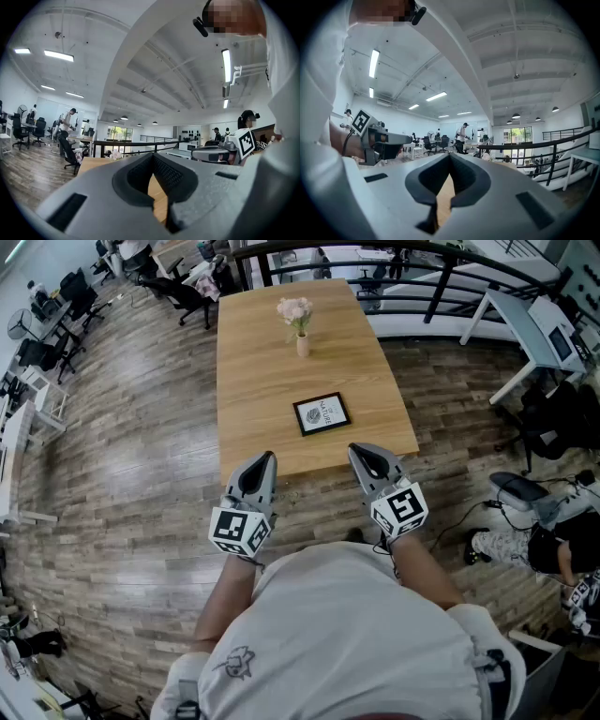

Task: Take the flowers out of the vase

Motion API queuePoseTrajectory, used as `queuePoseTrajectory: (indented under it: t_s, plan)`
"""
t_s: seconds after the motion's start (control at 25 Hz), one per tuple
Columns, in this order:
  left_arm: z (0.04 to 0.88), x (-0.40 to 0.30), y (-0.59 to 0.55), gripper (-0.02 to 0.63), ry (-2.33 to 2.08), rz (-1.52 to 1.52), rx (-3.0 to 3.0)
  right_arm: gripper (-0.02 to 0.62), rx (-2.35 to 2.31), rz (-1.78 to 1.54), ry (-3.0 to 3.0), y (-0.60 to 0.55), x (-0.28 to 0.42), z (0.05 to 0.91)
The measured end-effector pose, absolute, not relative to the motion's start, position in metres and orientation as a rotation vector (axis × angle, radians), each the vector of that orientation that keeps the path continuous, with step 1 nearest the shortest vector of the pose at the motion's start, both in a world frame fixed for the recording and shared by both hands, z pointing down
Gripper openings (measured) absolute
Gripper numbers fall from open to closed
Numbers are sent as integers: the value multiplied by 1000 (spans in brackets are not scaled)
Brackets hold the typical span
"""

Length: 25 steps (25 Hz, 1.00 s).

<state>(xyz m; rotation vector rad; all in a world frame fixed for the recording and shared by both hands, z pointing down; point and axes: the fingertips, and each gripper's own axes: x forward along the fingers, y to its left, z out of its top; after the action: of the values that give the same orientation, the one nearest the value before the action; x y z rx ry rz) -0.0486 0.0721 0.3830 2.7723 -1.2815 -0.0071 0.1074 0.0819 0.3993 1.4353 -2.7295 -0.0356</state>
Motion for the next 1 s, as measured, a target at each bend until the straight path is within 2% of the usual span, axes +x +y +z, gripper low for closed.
queuePoseTrajectory:
  t_s: [0.6, 1.0]
  plan:
    - [384, 44, 26, 3, -1360, 10, 2730, 4, 1317, -14, -2796, 33, 193, 403]
    - [399, 49, 10, 3, -1396, 48, 2681, 5, 1238, 101, -2840, 8, 197, 423]
